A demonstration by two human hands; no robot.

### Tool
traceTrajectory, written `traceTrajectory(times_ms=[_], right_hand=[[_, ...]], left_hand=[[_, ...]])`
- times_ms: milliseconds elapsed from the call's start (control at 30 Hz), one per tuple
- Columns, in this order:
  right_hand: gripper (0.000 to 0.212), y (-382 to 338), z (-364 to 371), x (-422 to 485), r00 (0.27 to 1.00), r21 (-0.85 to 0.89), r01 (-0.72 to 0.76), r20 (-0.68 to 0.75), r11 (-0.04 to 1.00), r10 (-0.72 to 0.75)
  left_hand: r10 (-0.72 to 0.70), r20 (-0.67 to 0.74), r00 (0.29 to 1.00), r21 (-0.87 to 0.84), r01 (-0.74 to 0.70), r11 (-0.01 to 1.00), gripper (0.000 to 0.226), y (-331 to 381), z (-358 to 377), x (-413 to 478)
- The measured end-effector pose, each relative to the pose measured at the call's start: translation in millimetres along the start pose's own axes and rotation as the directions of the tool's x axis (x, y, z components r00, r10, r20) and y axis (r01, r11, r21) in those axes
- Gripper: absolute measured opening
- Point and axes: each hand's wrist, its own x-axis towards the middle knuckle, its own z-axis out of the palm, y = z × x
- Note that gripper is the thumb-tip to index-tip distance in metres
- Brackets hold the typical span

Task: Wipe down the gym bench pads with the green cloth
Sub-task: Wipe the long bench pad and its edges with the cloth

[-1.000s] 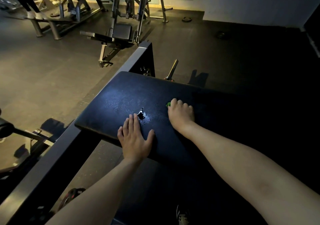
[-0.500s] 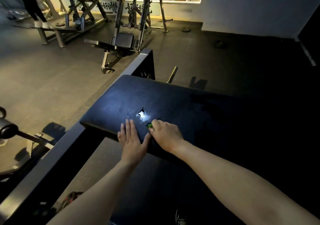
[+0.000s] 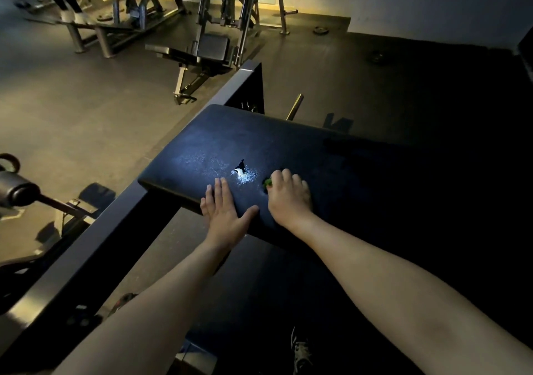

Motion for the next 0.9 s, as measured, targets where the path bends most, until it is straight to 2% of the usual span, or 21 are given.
traceTrajectory(times_ms=[100, 200, 467, 567, 700, 900], right_hand=[[0.023, -14.3, 3.8, -29.4, 0.995, 0.022, 0.098, -0.03, 0.995, -0.097], [0.018, -19.1, 8.3, -51.9, 0.987, 0.06, 0.152, -0.068, 0.987, -0.148], [0.023, -21.5, -8.7, -58.0, 0.988, 0.293, 0.149, -0.012, 0.944, -0.152], [0.024, -13.8, -14.0, -35.1, 0.992, 0.359, 0.123, -0.075, 0.925, -0.103], [0.032, -1.1, -14.4, 9.9, 0.994, 0.35, -0.018, -0.091, 0.937, 0.053], [0.028, 8.8, -9.1, 74.0, 0.988, 0.394, -0.122, -0.038, 0.911, 0.148]], left_hand=[[0.021, -0.004, 1.0, -0.05, -0.021, 0.999, 0.119, -3.0, -2.9, -5.9], [0.004, -0.014, 1.0, -0.139, -0.006, 0.99, 0.105, 1.9, -3.1, -15.3], [-0.022, -0.065, 0.998, -0.152, 0.012, 0.988, 0.088, 6.9, -5.4, -25.1], [-0.008, -0.098, 0.995, -0.081, 0.0, 0.997, 0.086, 3.4, -8.3, -25.7], [-0.043, -0.133, 0.99, -0.046, 0.037, 0.998, 0.08, 0.7, -14.1, -19.4], [-0.301, -0.084, 0.95, -0.056, 0.297, 0.953, 0.093, -9.1, -30.4, 13.2]])
